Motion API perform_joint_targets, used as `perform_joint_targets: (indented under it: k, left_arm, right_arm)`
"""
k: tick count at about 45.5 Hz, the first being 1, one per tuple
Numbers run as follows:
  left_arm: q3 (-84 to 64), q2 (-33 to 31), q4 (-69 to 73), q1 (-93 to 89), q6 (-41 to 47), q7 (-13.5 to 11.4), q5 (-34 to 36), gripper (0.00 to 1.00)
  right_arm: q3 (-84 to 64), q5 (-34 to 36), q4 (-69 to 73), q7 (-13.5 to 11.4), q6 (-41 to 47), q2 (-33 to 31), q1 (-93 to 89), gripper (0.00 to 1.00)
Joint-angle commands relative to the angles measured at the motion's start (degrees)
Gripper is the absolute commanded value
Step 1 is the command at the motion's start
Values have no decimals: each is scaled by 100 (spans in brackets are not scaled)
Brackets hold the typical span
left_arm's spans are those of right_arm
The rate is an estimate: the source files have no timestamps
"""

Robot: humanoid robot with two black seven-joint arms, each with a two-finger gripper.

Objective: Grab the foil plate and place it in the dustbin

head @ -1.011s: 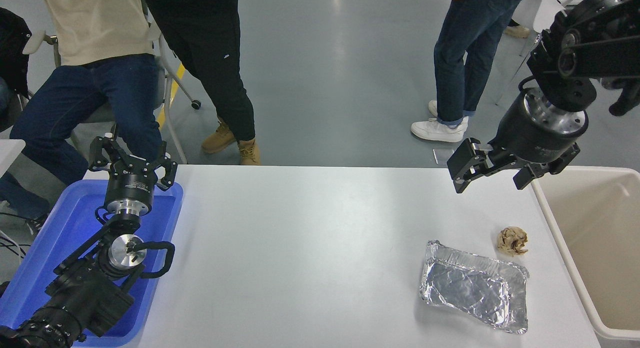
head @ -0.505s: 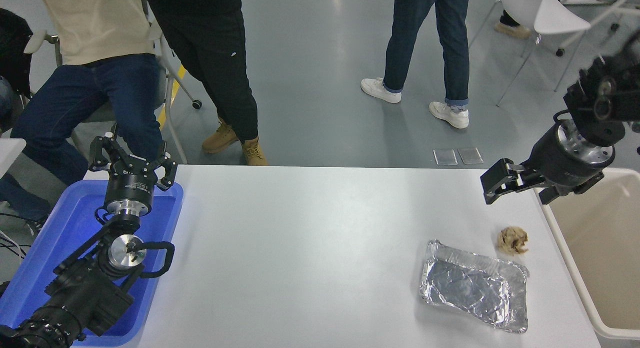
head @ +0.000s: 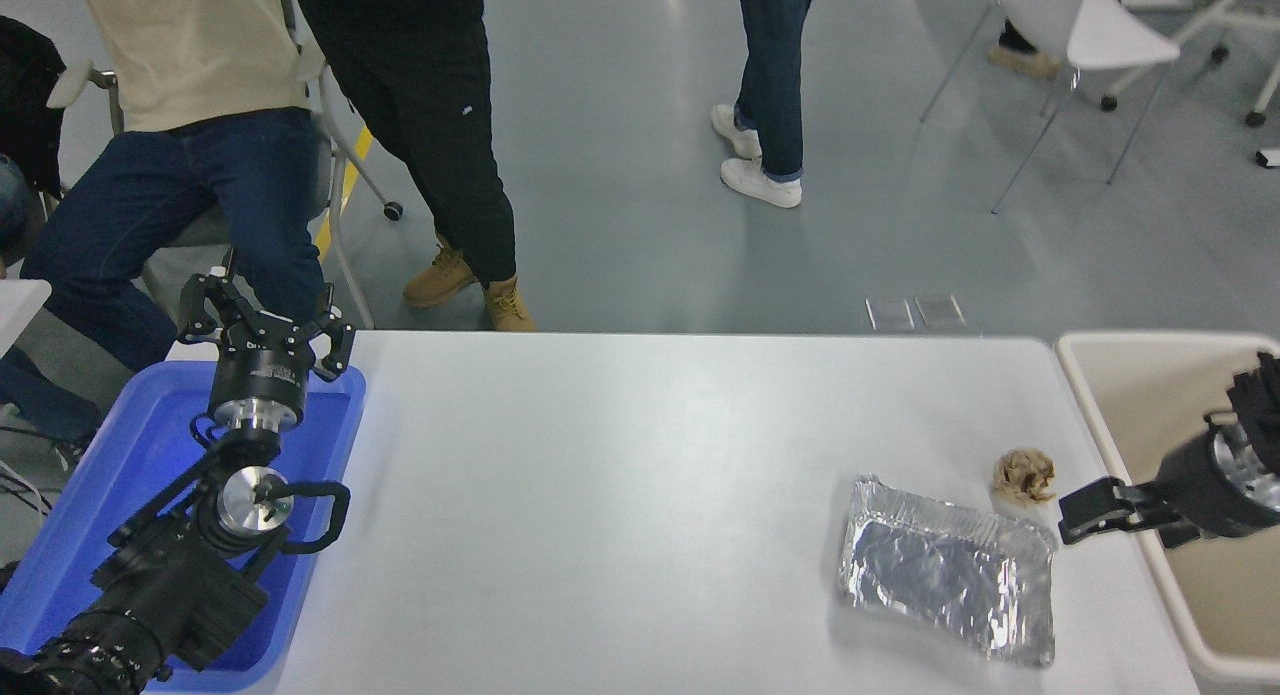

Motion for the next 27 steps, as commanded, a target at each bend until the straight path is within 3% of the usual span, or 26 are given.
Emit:
perform_joint_targets:
  k: [1, 27]
  left_arm:
    - [0, 0, 0, -8, 0, 0, 0, 99]
    - [0, 0, 0, -8, 0, 0, 0, 99]
  right_arm:
    - [957, -242, -790, -1, -598, 250, -1579, 100]
    - [1677, -119, -1635, -28, -783, 822, -2353, 100]
